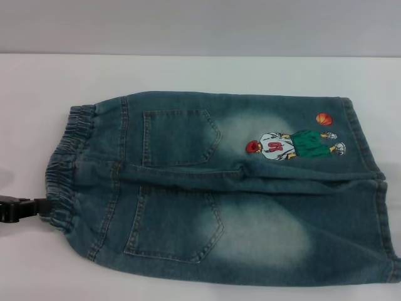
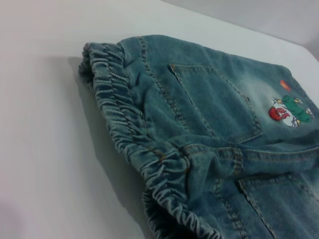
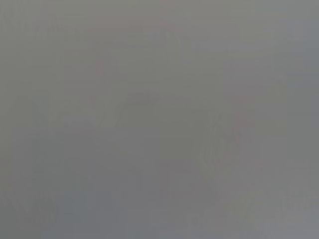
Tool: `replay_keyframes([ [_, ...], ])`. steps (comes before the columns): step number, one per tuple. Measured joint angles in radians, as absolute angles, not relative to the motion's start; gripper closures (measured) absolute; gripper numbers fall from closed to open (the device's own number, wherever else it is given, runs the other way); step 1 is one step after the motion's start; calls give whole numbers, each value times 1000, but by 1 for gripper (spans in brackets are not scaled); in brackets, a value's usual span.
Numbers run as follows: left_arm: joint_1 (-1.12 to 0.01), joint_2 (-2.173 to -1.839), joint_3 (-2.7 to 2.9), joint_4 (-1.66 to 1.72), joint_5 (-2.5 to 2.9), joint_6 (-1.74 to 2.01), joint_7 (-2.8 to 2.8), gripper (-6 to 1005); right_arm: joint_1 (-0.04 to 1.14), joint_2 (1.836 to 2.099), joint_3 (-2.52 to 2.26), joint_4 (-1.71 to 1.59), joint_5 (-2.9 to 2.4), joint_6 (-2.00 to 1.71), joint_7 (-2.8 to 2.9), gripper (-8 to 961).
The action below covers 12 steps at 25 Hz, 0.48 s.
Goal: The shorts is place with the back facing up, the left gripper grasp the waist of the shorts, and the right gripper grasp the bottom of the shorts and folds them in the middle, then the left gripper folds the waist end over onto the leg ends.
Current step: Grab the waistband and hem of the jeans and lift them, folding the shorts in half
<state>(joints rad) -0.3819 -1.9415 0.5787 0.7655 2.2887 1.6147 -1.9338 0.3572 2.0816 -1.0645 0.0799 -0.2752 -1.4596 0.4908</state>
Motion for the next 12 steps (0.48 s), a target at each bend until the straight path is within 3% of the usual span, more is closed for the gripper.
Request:
replay_keyframes([
  [12, -394, -1956, 575, 775, 2280, 1612, -1947, 965, 365, 2082, -1065, 50, -274, -1467, 497, 321],
])
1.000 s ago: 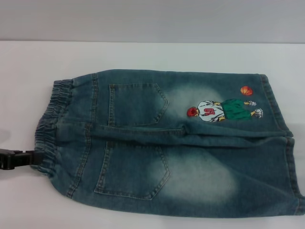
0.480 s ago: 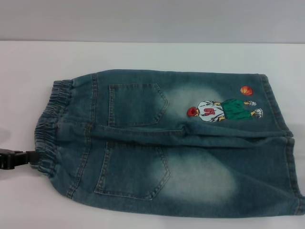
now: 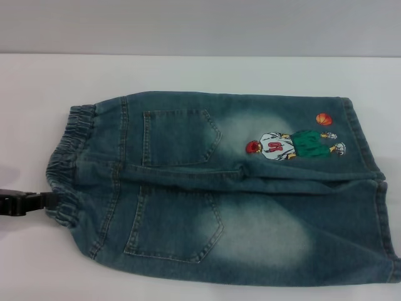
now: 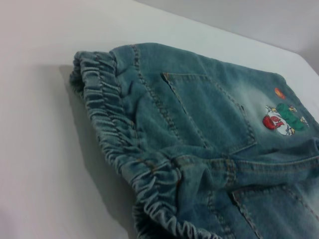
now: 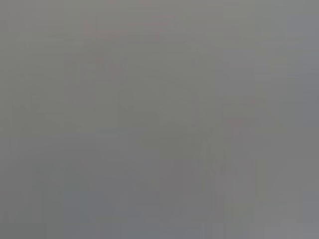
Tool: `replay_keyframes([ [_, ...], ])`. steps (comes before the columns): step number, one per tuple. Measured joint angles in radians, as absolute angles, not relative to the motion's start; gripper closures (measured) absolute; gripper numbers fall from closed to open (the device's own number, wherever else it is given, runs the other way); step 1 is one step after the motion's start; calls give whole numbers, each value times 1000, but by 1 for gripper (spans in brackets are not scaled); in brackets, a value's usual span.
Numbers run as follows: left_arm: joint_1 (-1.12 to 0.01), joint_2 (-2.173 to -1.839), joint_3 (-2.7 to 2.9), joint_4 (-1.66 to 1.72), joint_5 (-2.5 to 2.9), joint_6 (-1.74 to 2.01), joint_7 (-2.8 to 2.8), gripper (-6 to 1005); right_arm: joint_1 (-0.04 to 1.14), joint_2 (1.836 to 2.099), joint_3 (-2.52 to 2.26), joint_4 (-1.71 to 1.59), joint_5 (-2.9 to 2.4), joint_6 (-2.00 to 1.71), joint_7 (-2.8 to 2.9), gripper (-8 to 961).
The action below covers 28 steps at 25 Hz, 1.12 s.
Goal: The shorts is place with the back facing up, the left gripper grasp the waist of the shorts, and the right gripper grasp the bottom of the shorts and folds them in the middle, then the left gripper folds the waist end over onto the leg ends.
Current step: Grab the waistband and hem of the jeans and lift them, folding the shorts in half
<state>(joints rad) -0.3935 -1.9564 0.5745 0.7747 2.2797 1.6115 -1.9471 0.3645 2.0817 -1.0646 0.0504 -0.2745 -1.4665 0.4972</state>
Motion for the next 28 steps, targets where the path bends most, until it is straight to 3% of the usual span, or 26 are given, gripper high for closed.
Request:
replay_keyframes([
  [4, -394, -1974, 566, 791, 2278, 1607, -1936, 965, 369, 2082, -1065, 23, -277, -1467, 501, 321],
  [14, -397, -1981, 563, 793, 2270, 1603, -1934, 965, 381, 2081, -1077, -46, -284, -1486, 600, 321],
  [18, -397, -1983, 563, 792, 2267, 1603, -1934, 966, 372, 2066, -1101, -168, -363, -1586, 826, 321],
  [24, -397, -1985, 563, 795, 2253, 1607, -1924, 966, 362, 2017, -1094, -412, -565, -1845, 1133, 321],
  [28, -400, -1990, 563, 795, 2250, 1604, -1917, 965, 399, 1938, -1075, -610, -851, -2004, 1275, 321],
])
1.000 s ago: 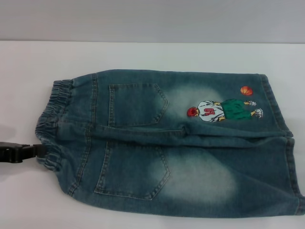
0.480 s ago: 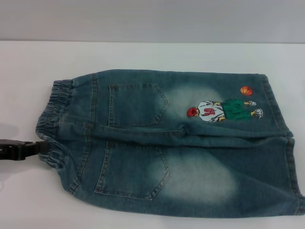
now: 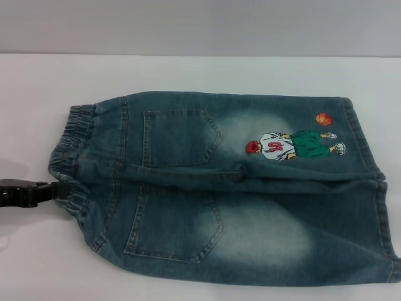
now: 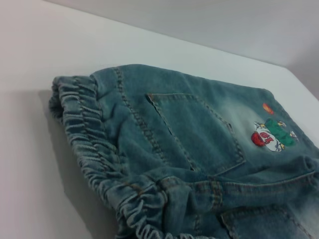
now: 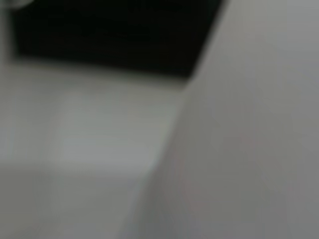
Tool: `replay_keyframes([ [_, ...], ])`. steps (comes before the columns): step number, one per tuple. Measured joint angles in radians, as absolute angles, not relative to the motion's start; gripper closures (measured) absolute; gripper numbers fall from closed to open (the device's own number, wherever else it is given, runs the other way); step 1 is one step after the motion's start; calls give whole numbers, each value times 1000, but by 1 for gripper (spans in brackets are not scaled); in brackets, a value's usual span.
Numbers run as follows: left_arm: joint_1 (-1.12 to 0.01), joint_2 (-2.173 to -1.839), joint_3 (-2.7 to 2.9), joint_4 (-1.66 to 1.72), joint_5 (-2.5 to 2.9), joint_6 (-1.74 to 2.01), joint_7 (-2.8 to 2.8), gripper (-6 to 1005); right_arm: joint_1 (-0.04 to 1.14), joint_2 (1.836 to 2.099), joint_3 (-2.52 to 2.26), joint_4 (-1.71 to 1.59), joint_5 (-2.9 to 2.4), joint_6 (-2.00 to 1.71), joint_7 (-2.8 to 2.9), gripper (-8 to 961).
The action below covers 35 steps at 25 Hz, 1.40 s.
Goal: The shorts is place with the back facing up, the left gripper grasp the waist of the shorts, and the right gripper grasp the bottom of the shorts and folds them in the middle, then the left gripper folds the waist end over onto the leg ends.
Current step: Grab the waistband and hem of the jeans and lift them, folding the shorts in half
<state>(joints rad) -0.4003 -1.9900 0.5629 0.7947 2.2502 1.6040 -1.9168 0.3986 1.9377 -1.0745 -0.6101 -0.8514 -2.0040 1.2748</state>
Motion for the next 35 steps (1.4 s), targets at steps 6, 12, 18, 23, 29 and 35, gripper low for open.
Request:
replay_keyframes([
  [6, -408, -1995, 563, 795, 2241, 1603, -1908, 965, 467, 1890, -842, -850, -1465, -2121, 1575, 321],
  [12, -409, -1996, 563, 795, 2240, 1601, -1907, 965, 477, 1887, -680, -1018, -1939, -2159, 1753, 321],
  [18, -411, -1996, 563, 795, 2239, 1601, -1907, 965, 465, 1908, -658, -1110, -2268, -2140, 1808, 321],
  [23, -414, -1993, 563, 792, 2239, 1601, -1913, 966, 463, 1910, -609, -1127, -2434, -2075, 1832, 321],
  [29, -414, -1993, 566, 792, 2239, 1601, -1913, 966, 468, 1946, -617, -1191, -2585, -2016, 1852, 320],
  [35, -416, -1995, 568, 786, 2240, 1600, -1909, 966, 473, 1960, -658, -1221, -2632, -2024, 1867, 320],
])
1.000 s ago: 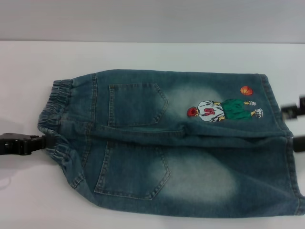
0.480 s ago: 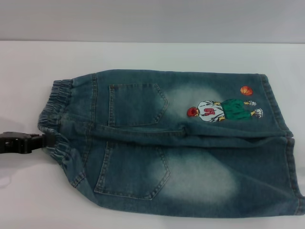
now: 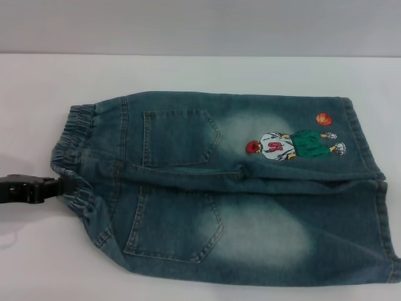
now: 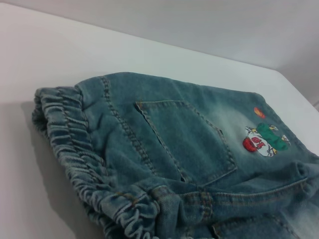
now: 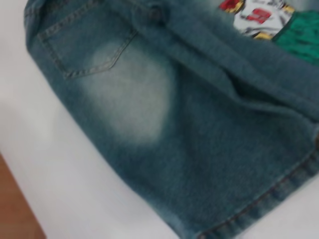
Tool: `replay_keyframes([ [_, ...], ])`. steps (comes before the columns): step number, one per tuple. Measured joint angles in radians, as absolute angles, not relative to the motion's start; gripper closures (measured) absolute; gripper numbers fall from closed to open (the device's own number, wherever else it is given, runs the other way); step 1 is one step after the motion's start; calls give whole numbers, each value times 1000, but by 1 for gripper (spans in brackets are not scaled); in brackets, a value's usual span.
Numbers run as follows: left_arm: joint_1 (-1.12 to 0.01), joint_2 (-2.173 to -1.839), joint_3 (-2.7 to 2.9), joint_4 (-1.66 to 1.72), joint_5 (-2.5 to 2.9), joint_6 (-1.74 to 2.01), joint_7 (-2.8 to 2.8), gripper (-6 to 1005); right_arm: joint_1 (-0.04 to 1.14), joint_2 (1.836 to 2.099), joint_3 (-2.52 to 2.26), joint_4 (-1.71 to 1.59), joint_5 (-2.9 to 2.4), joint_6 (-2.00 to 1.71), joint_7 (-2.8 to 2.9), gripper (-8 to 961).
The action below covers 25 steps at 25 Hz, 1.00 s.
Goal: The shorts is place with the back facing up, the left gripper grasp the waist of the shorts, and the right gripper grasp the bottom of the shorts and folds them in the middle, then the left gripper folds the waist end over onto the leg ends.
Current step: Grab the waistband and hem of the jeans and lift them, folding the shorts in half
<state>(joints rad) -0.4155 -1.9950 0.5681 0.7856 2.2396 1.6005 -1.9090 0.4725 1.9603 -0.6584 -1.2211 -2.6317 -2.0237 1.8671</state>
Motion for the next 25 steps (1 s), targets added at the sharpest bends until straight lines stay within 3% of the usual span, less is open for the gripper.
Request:
replay_keyframes([
  [18, -420, -1996, 571, 783, 2240, 1600, -1918, 965, 476, 1990, -808, -1208, -2676, -2015, 1915, 319],
  [25, -420, -1996, 570, 783, 2240, 1601, -1920, 966, 486, 2024, -870, -1243, -2699, -2027, 1957, 319],
])
